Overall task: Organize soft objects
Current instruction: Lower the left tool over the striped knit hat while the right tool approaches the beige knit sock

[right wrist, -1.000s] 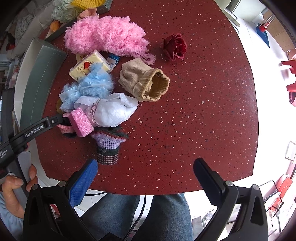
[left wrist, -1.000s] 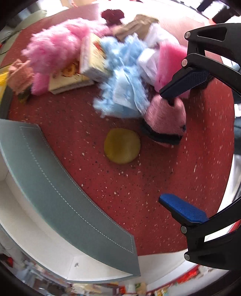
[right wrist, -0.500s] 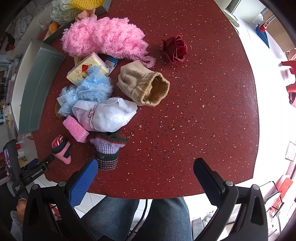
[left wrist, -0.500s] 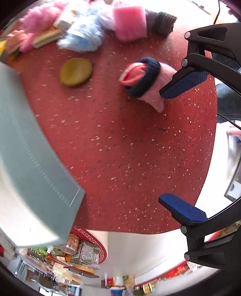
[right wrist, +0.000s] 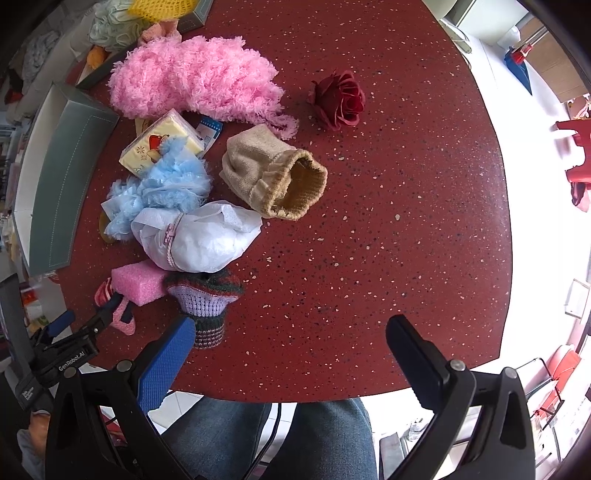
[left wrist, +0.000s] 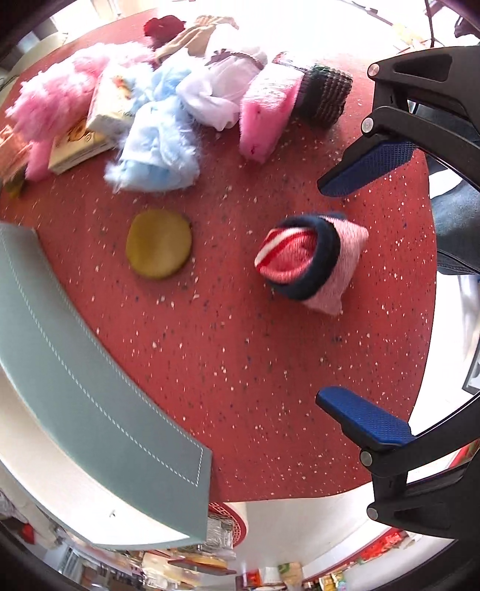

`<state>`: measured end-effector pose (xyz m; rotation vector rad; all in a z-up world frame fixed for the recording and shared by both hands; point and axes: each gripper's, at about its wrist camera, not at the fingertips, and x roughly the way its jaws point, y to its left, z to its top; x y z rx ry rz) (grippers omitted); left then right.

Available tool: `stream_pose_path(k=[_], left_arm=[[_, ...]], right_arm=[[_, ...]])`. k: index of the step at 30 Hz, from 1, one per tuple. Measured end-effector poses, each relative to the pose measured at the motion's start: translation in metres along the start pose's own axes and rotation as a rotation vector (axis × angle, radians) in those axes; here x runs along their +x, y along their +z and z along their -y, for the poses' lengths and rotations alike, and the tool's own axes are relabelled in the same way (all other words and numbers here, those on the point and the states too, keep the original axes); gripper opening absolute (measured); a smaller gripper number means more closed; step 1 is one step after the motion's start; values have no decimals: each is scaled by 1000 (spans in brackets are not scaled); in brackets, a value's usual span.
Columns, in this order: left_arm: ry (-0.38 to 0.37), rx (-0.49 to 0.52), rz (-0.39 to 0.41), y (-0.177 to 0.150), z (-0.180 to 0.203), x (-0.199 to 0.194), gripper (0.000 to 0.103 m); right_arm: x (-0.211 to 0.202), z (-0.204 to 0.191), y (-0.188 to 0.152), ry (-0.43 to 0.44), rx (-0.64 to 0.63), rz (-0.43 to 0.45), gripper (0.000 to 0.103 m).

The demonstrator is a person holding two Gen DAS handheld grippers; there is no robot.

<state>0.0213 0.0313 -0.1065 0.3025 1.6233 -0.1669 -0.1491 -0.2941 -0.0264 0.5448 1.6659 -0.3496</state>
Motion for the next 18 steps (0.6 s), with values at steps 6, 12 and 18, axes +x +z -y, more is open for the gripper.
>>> stream_pose_path(k=[6, 12, 18], left_arm=[[-2, 3, -7, -6, 7, 0, 103], [-8, -7, -22, 5, 0, 8, 103], [-8, -13, -28, 14, 1, 11, 103]], right_arm=[[-1, 9, 10, -9, 18, 2, 103], [-4, 19, 34, -22, 31, 7, 103], [-6, 20, 51, -26, 29, 2, 103]])
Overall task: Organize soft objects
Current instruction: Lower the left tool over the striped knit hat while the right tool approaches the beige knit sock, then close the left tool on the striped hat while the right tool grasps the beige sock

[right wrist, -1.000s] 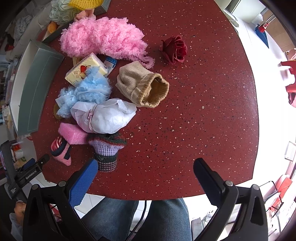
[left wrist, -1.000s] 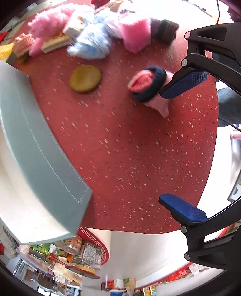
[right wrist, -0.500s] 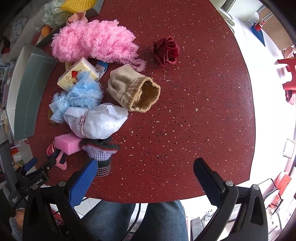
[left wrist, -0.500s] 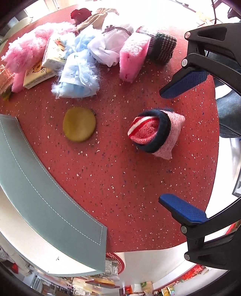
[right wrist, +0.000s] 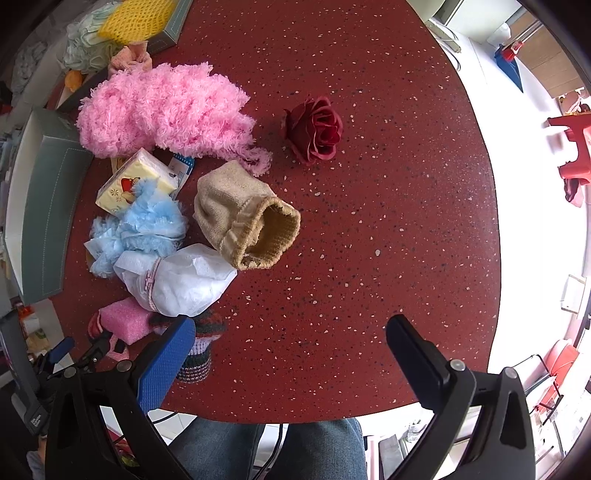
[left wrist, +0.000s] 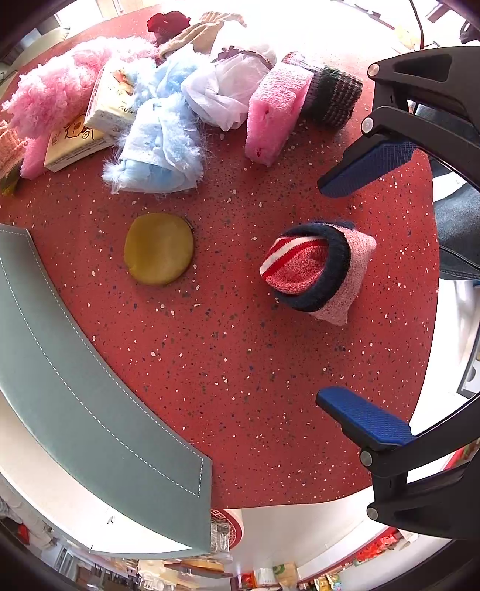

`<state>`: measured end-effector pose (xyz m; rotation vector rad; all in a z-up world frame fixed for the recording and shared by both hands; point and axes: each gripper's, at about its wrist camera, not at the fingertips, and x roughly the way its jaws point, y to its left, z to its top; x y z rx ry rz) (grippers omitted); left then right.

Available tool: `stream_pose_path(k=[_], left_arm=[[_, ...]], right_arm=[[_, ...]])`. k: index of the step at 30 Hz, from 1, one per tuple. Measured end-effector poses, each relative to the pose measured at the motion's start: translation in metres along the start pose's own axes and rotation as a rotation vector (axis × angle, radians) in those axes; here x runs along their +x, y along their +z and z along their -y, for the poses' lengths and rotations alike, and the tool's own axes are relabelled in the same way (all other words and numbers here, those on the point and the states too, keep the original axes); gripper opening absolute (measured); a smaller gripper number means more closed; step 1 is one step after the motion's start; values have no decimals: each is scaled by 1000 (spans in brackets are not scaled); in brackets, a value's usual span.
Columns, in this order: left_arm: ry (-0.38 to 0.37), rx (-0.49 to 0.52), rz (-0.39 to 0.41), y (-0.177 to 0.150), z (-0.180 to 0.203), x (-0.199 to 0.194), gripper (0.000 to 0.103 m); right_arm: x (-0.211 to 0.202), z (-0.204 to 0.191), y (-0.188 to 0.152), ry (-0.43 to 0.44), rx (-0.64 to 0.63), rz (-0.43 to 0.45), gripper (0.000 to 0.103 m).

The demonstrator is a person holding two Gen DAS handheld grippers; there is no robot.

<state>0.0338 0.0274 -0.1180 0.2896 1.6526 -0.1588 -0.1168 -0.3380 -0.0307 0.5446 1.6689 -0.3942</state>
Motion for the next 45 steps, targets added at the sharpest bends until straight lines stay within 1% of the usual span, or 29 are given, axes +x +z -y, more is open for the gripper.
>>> stream_pose_path(k=[7, 13, 17, 22, 27, 30, 31, 32, 34, 35, 37, 41, 45], left_arm=[[-6, -4, -7, 1, -6, 4, 103], [-11, -6, -12, 2, -4, 9, 103], [-12, -13, -24, 5, -4, 18, 103], [-4, -17, -33, 10, 4, 33, 103], [-5, -29, -41, 14, 10, 47, 103], [-2, -38, -71, 16, 12, 59, 103], [2, -39, -98, 17, 13, 65, 103], [-16, -51, -124, 18, 12, 71, 103], [-71, -90, -137, 19, 8, 76, 103], [-84, -102, -142, 19, 7, 78, 103], [-85, -97, -133, 18, 8, 79, 103], [-89, -101, -131, 16, 7, 82, 103], [-91, -102, -134, 17, 0, 80, 103]], right_arm=[[5, -8, 0, -10, -3, -7, 103], [10, -7, 4, -13, 4, -7, 103], [19, -8, 19, -24, 4, 2, 103], [37, -20, 47, -13, 6, 11, 103], [61, -31, 70, -8, 8, -15, 103], [74, -40, 77, -30, -28, -33, 103], [78, -44, 79, -40, -44, -40, 103], [82, -45, 80, -46, -53, -43, 103], [87, -51, 82, -56, -71, -43, 103], [89, -53, 83, -61, -79, -41, 103], [95, -57, 83, -65, -94, -51, 103], [100, -69, 80, -111, -127, -41, 103], [101, -76, 83, -121, -119, -47, 103]])
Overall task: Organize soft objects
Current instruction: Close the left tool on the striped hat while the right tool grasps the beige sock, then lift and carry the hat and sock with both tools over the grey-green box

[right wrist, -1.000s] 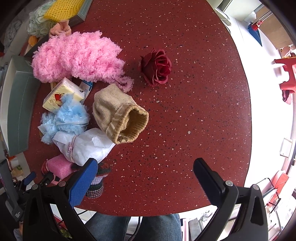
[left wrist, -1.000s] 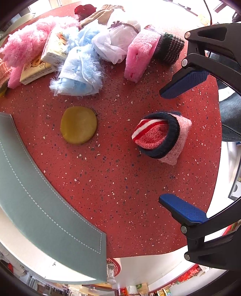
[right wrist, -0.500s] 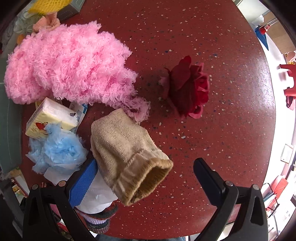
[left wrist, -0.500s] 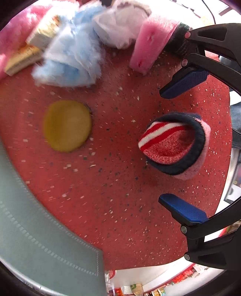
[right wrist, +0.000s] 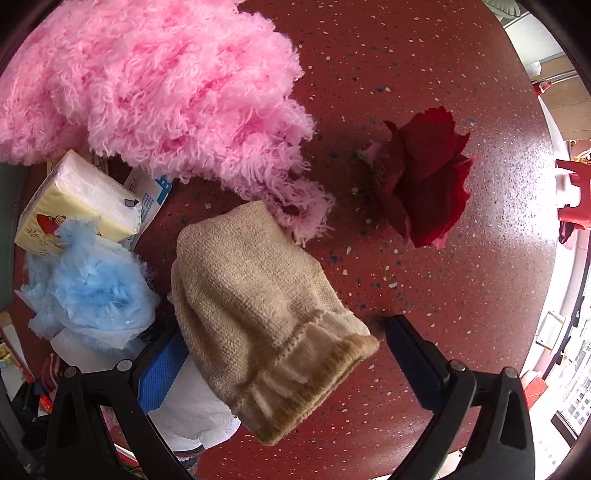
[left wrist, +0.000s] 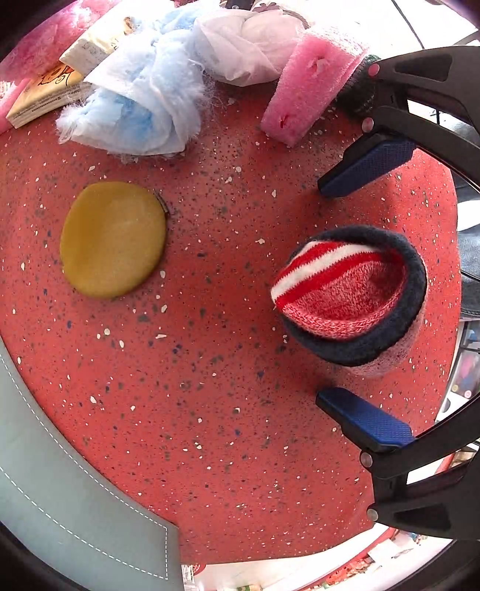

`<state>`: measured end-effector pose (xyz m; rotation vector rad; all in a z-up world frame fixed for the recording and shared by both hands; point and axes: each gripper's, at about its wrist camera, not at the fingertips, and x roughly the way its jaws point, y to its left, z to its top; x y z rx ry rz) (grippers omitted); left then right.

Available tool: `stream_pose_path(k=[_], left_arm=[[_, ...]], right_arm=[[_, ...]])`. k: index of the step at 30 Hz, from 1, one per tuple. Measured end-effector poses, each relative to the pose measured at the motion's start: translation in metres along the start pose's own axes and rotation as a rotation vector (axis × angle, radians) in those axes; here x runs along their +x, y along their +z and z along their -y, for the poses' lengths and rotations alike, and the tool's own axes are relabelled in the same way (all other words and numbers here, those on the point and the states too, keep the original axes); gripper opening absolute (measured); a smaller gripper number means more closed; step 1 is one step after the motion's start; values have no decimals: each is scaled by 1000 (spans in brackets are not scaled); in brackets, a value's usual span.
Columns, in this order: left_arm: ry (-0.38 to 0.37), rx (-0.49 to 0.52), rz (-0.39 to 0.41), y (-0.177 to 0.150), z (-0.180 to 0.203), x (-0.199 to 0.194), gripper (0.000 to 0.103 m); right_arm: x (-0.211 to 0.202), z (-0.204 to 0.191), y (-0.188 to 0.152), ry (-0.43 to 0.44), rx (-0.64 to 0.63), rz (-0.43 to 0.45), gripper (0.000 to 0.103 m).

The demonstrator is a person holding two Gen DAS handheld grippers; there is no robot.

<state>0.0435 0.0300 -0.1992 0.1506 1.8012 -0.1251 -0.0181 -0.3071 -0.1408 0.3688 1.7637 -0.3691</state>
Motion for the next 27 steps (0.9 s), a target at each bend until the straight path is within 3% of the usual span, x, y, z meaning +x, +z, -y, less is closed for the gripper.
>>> stream_pose_path(k=[2, 5, 8, 9, 10, 12, 13, 14, 16, 17, 27], left_arm=[[1, -1, -10, 1, 0, 1, 103], [4, -2, -18, 9, 3, 2, 103], [2, -14, 1, 8, 4, 0, 103], [2, -16, 0, 5, 2, 1, 102], [0, -20, -1, 1, 1, 0, 98], [-5, -16, 22, -3, 3, -4, 86], [-4, -6, 34, -5, 4, -6, 74], [-2, 14, 54, -7, 7, -11, 60], [8, 68, 83, -10, 15, -17, 40], [15, 91, 87, -11, 18, -18, 36], [41, 234, 109, -39, 30, -32, 36]], right_arm=[[2, -1, 5, -12, -12, 8, 102], [-3, -20, 2, -36, -43, 27, 92], [-13, -34, 2, -43, -74, 57, 72], [-15, -36, 2, -43, -81, 67, 61], [-17, -38, 2, -46, -87, 74, 49], [-20, -39, 2, -27, -88, 82, 35], [-21, -39, 2, 1, -80, 76, 31], [-21, -38, 1, 27, -68, 66, 31], [-23, -35, -2, 48, -49, 68, 30], [-24, -34, -4, 55, -40, 71, 30], [-36, -22, -45, 121, 50, 42, 30]])
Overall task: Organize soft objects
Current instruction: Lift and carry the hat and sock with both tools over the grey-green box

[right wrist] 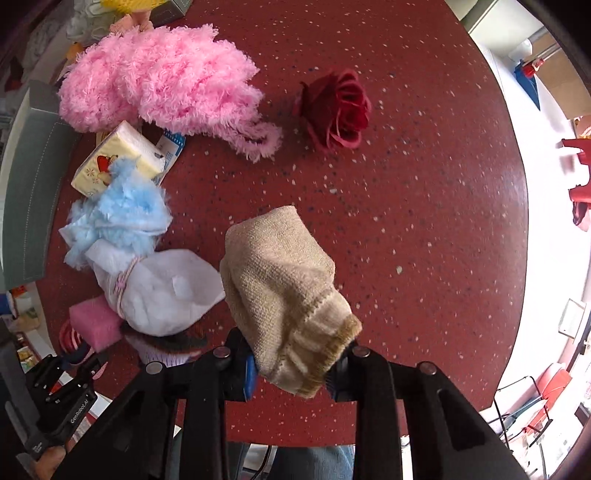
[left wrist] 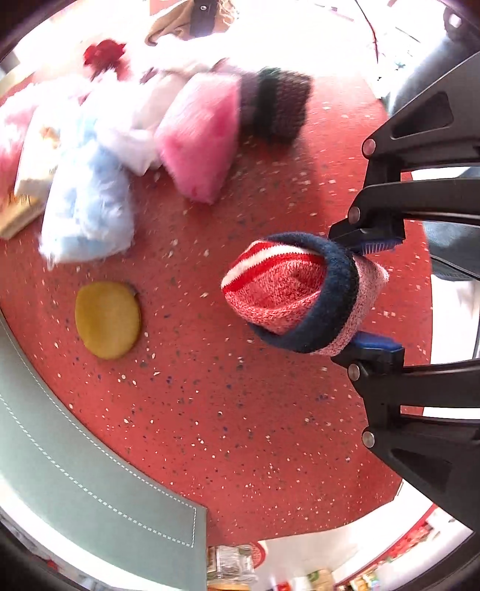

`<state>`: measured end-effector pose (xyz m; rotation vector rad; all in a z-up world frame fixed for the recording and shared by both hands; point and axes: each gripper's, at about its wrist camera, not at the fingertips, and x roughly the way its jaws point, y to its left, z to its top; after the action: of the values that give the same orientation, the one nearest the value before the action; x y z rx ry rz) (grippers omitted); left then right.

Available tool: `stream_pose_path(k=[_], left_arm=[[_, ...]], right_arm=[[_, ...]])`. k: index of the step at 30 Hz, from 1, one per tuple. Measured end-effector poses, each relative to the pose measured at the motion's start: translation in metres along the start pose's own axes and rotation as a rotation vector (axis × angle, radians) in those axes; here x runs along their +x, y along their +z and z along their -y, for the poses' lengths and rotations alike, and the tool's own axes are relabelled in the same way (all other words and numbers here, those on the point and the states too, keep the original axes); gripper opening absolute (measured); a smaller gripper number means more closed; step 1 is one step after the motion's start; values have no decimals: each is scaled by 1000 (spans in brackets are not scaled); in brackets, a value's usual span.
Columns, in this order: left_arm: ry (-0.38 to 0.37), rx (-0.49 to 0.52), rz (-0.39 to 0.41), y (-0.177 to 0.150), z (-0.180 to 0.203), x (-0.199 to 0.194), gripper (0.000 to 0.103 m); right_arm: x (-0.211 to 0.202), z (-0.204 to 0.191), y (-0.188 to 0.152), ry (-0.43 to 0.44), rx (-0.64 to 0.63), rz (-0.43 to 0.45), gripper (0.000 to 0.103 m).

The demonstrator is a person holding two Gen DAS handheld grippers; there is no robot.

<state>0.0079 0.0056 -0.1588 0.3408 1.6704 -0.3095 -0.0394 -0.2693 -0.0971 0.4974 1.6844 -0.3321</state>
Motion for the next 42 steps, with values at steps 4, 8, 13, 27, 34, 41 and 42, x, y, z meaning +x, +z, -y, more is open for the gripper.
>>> stream_pose_path(k=[4, 8, 13, 27, 34, 41, 42], left_arm=[[-15, 48, 32, -8, 3, -15, 36], [-13, 100, 85, -7, 4, -34, 36], [-37, 118, 172, 0, -1, -60, 36], [-68, -44, 301, 14, -69, -110, 36], [-67, -165, 352, 42, -119, -133, 36], [-41, -268, 354, 77, -167, -134, 36], [-38, -285, 344, 82, -174, -131, 36]], right_arm=[[-6, -10, -17, 15, 10, -12, 30], [-17, -26, -36, 16, 12, 3, 30], [-41, -61, -40, 2, -24, 56, 30], [-74, -136, -10, -2, -245, 94, 30], [-87, -227, 15, 21, -423, 115, 31], [-94, -297, 47, 19, -518, 139, 31], [-93, -304, 50, 16, -524, 136, 31]])
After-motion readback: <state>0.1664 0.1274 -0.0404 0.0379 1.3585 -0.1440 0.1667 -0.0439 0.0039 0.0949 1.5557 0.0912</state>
